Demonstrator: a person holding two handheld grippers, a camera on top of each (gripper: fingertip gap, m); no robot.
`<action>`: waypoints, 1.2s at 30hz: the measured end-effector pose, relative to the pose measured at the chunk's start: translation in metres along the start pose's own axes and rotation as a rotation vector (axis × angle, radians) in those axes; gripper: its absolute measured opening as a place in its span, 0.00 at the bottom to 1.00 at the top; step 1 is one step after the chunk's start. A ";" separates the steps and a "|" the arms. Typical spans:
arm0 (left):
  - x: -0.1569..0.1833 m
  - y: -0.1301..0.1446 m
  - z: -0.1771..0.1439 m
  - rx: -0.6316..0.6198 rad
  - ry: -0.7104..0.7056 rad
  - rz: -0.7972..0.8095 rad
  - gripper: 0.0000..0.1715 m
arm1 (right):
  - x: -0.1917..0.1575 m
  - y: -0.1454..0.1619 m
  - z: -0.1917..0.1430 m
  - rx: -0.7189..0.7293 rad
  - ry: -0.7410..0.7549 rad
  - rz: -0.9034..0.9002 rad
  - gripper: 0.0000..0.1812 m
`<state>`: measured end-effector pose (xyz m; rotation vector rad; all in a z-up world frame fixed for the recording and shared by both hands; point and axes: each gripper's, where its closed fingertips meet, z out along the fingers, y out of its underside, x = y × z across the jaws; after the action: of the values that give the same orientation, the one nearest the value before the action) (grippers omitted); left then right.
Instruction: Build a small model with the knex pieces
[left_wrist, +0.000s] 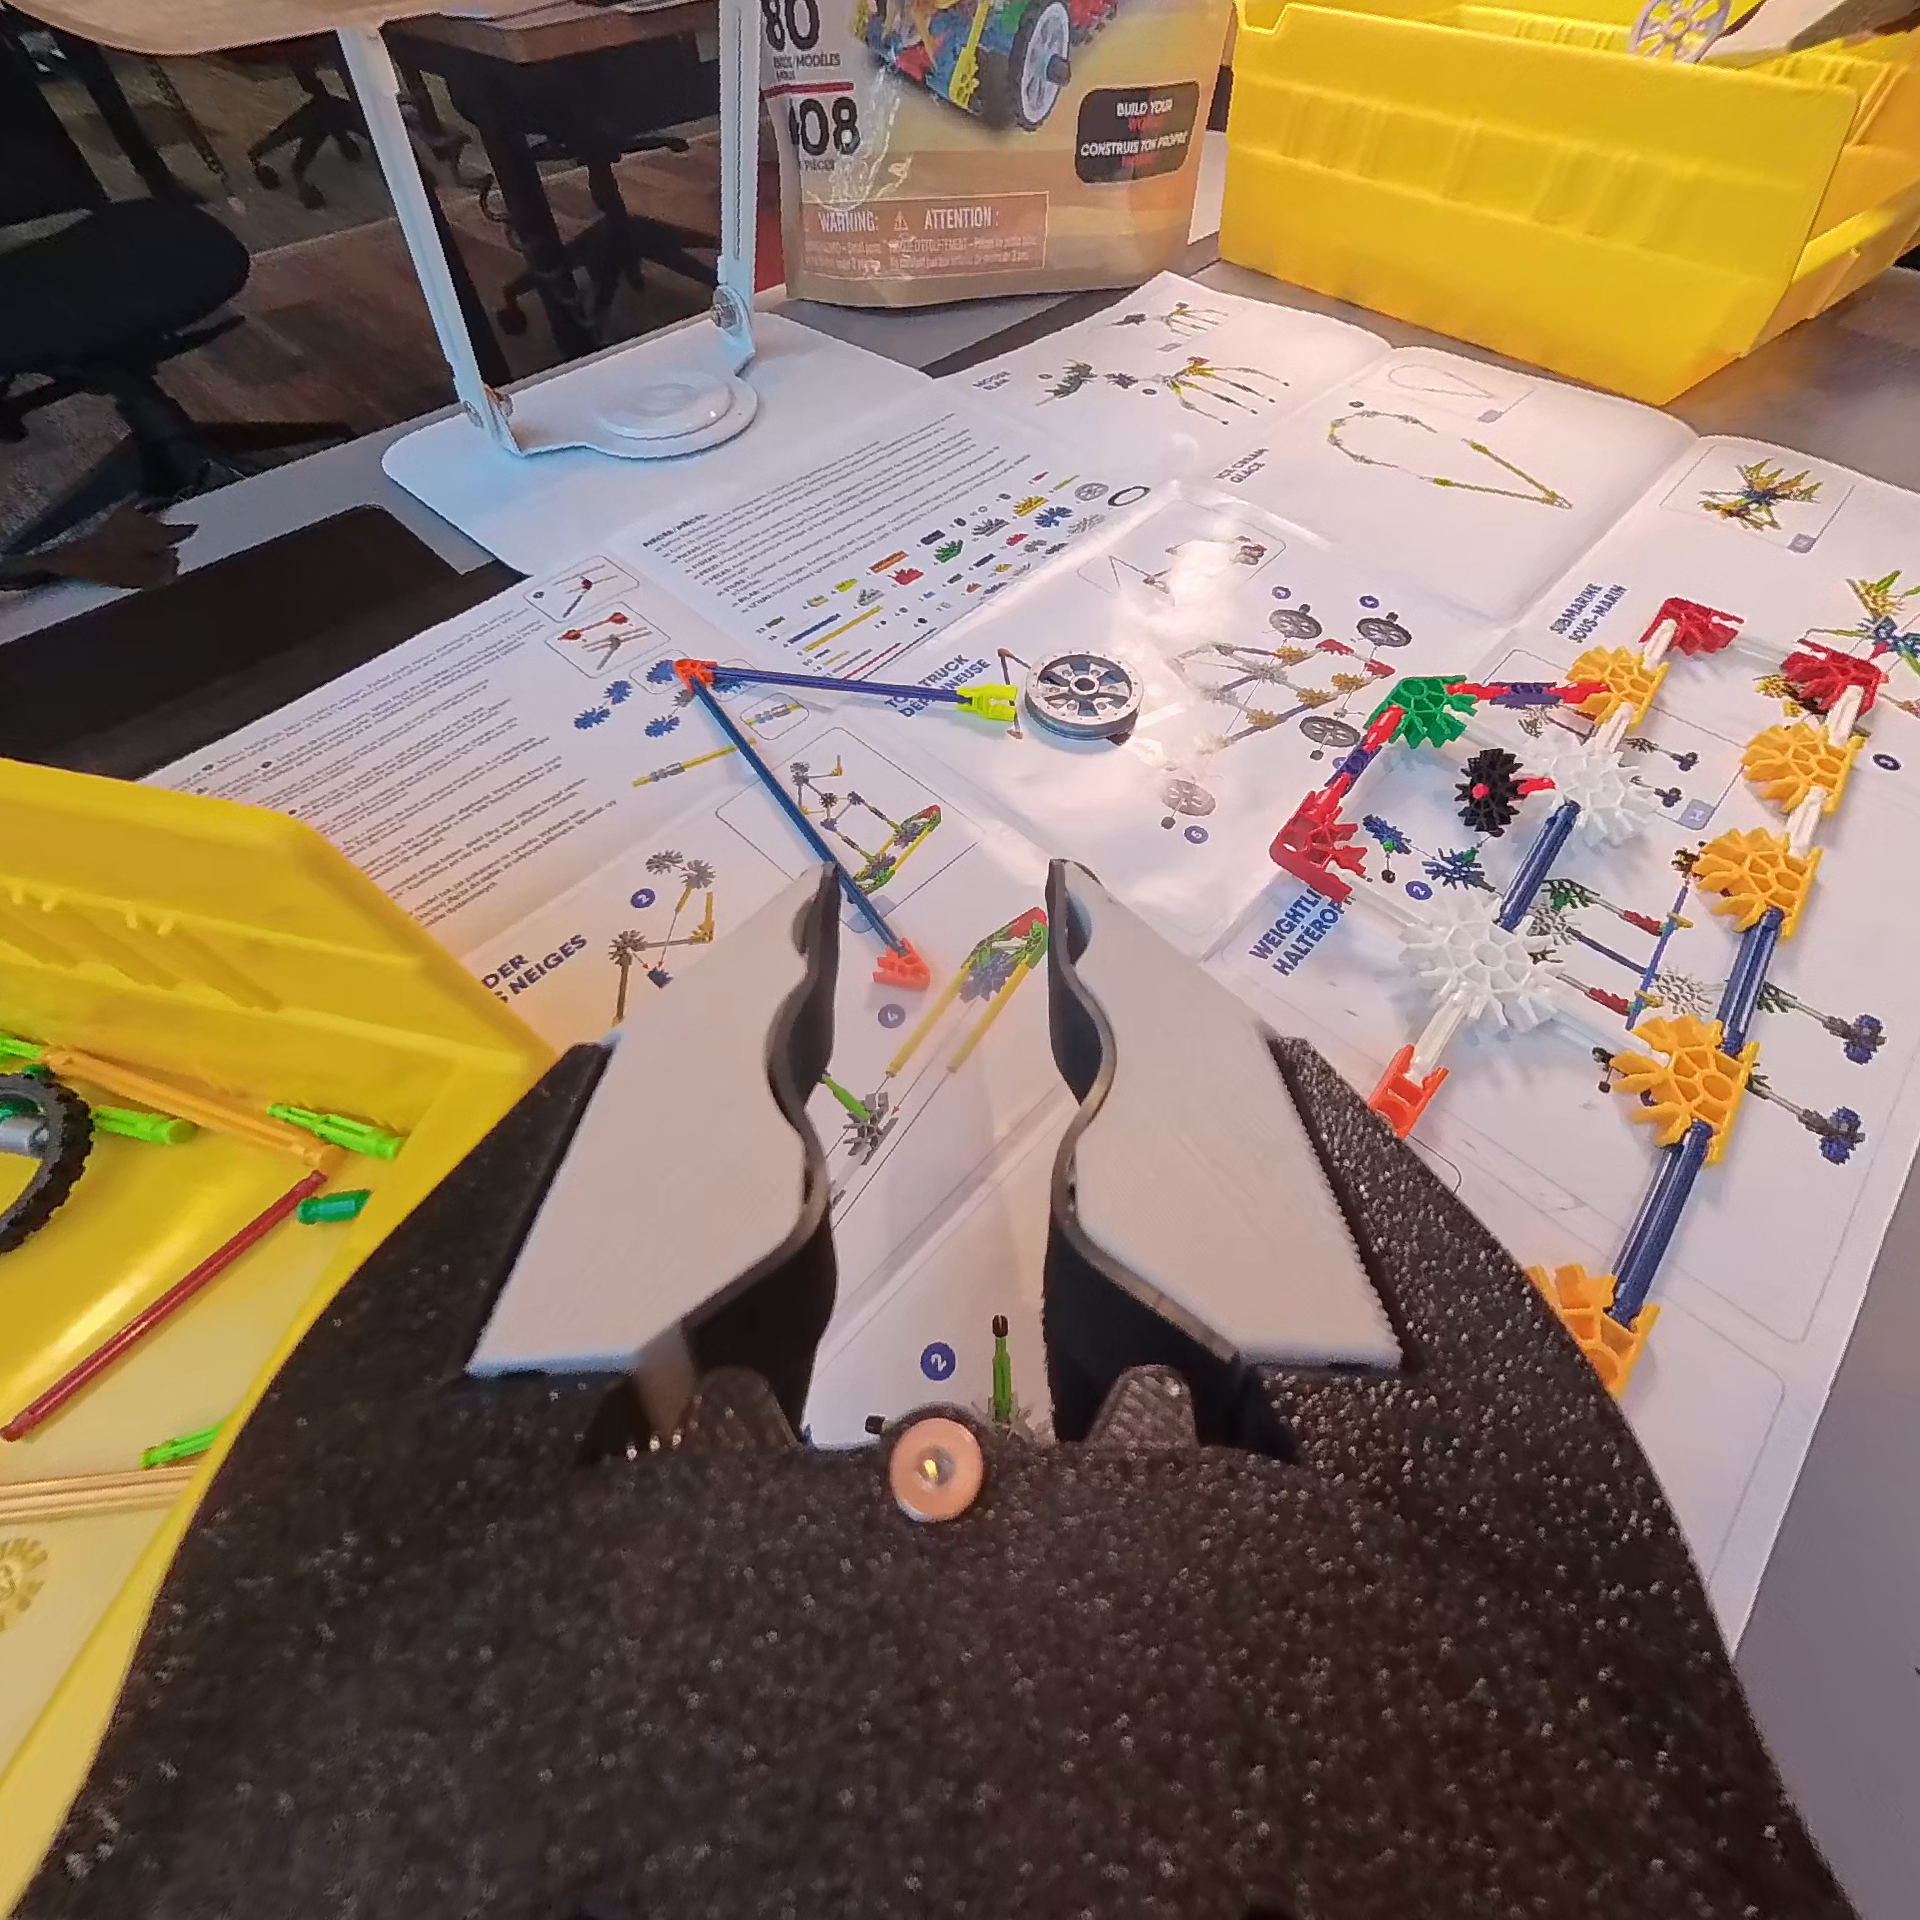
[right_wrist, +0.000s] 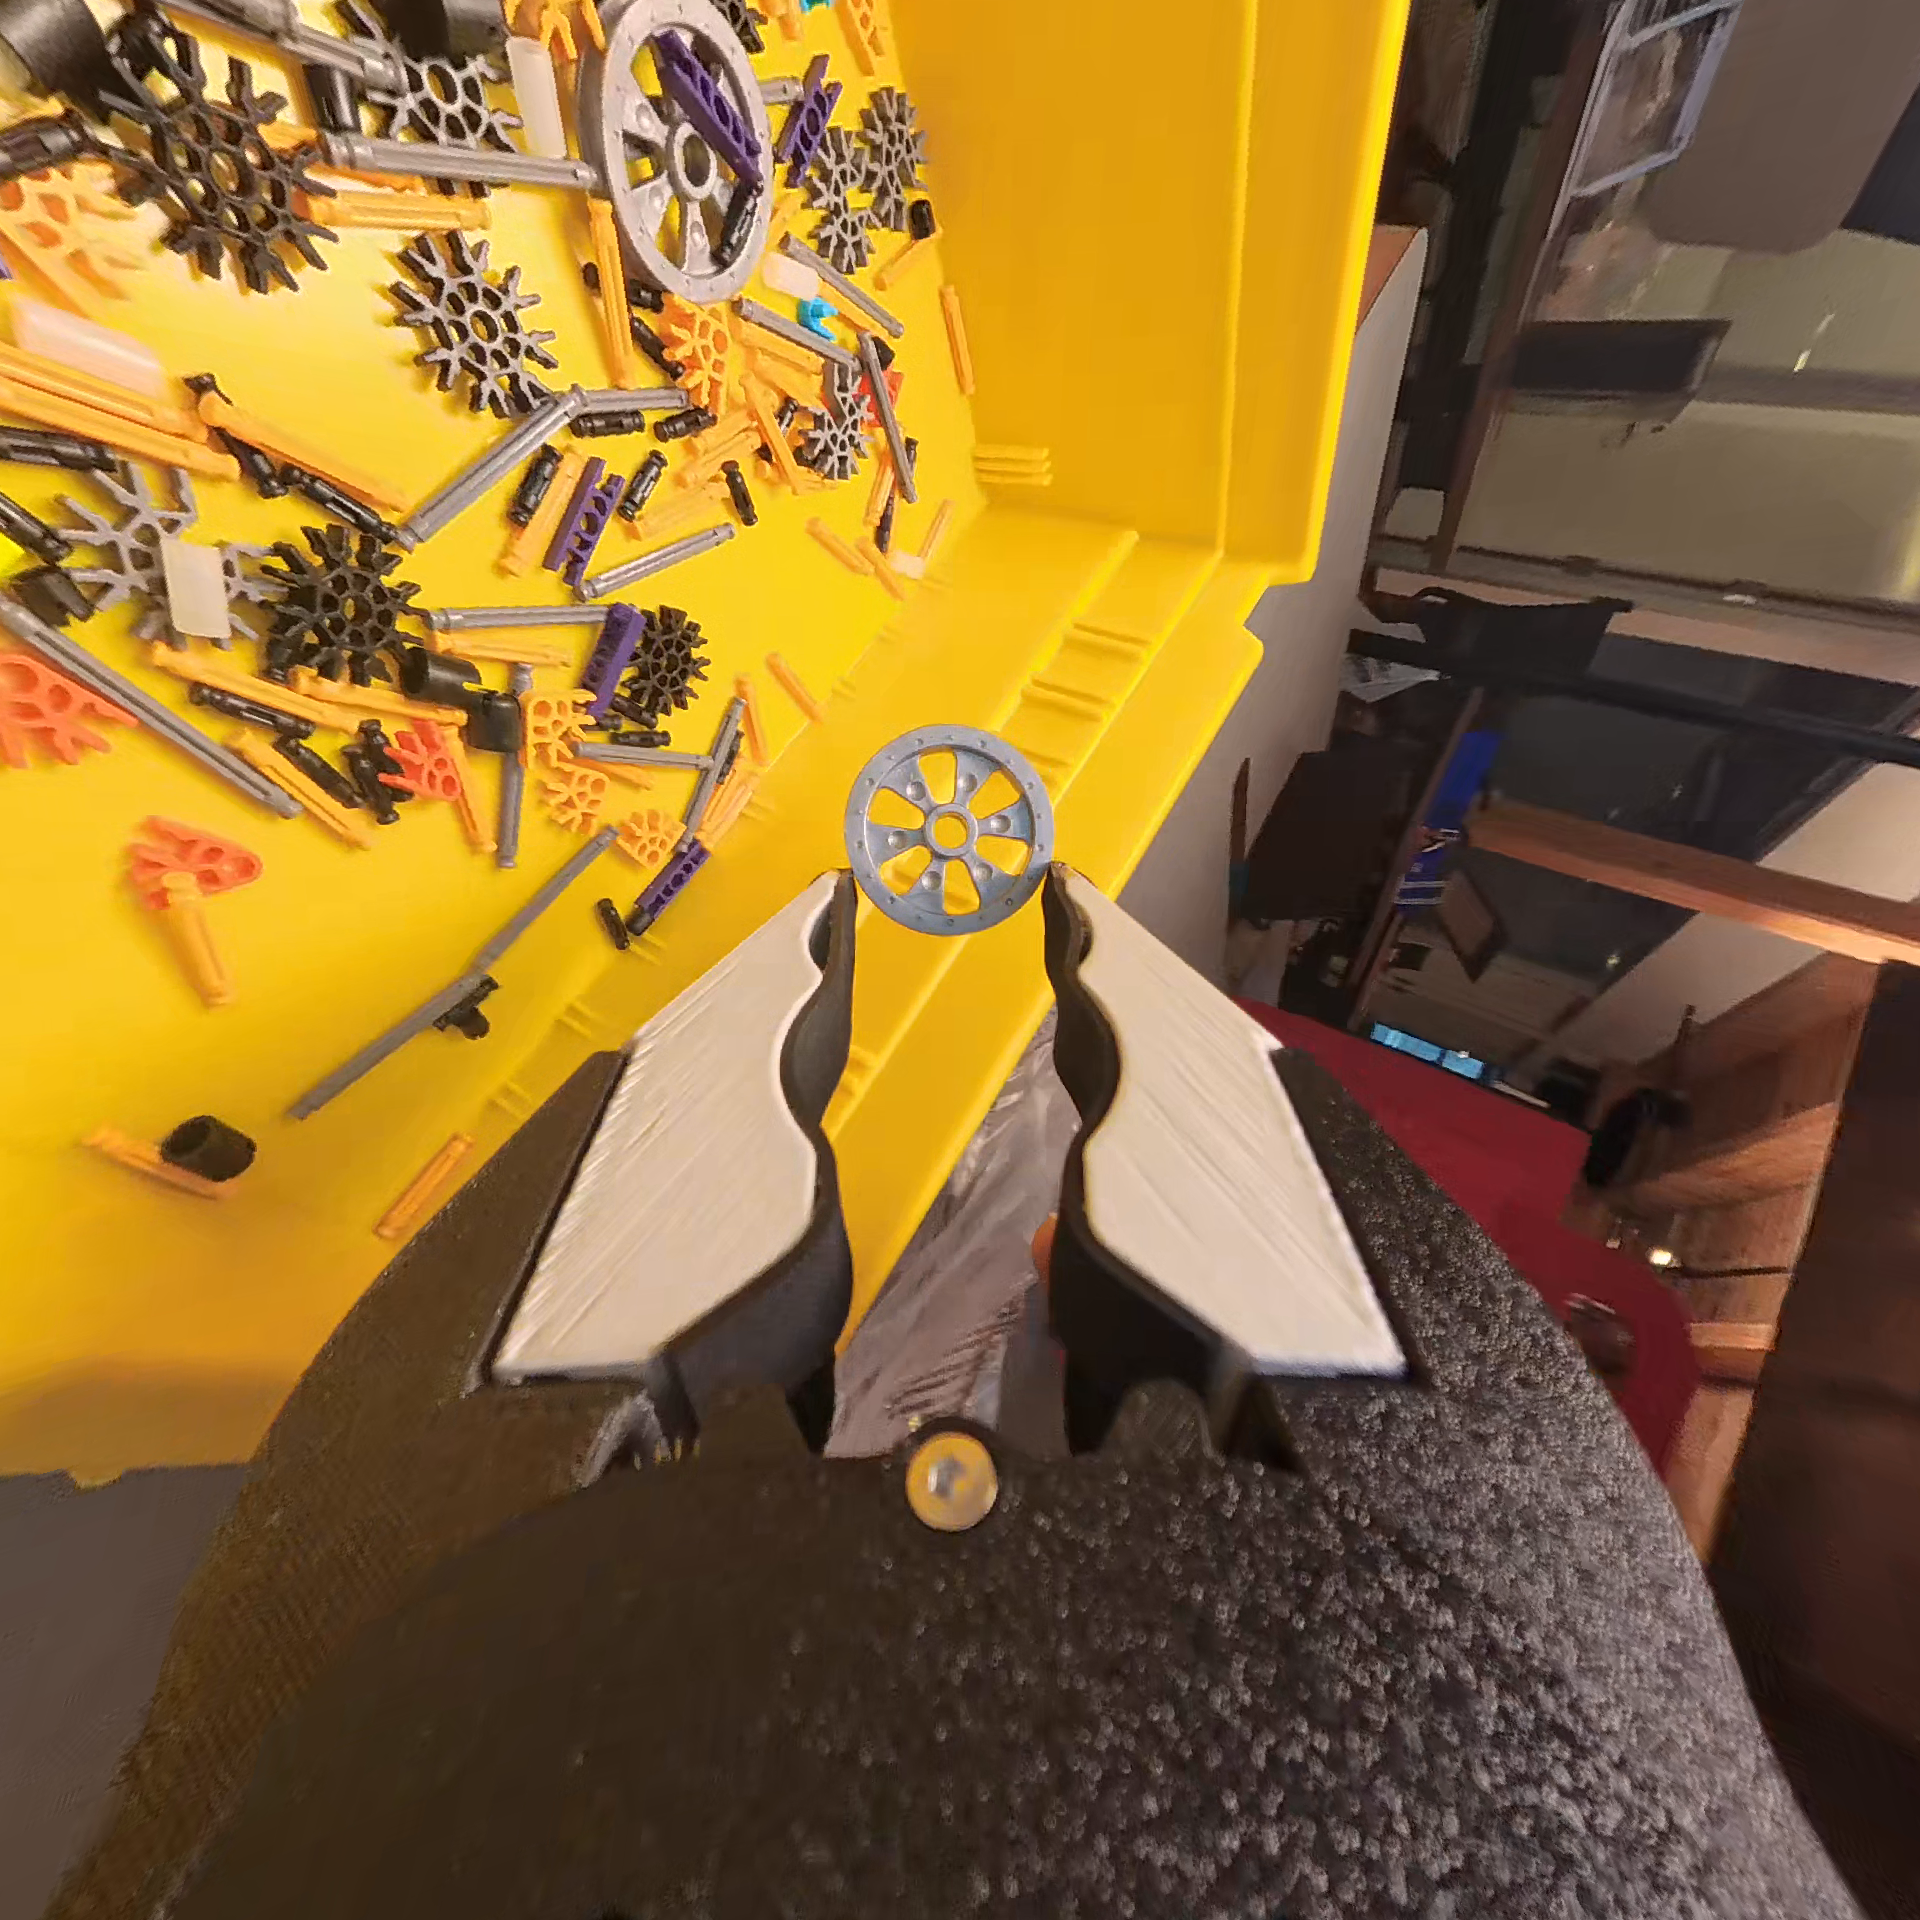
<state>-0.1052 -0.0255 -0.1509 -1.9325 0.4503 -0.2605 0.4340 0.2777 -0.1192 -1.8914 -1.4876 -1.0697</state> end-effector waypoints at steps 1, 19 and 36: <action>0.000 0.000 0.000 -0.001 0.001 0.001 0.22 | -0.003 -0.002 -0.001 0.020 -0.043 0.066 0.20; 0.004 0.001 0.001 -0.005 0.007 0.020 0.21 | -0.161 -0.326 -0.223 0.841 -0.935 0.350 0.19; 0.004 0.002 0.002 -0.013 0.015 0.006 0.21 | 0.024 -0.206 -0.161 0.810 -0.447 0.772 0.24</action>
<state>-0.1009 -0.0262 -0.1536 -1.9431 0.4690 -0.2693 0.1954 0.2223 -0.0251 -1.8340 -0.9691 0.2939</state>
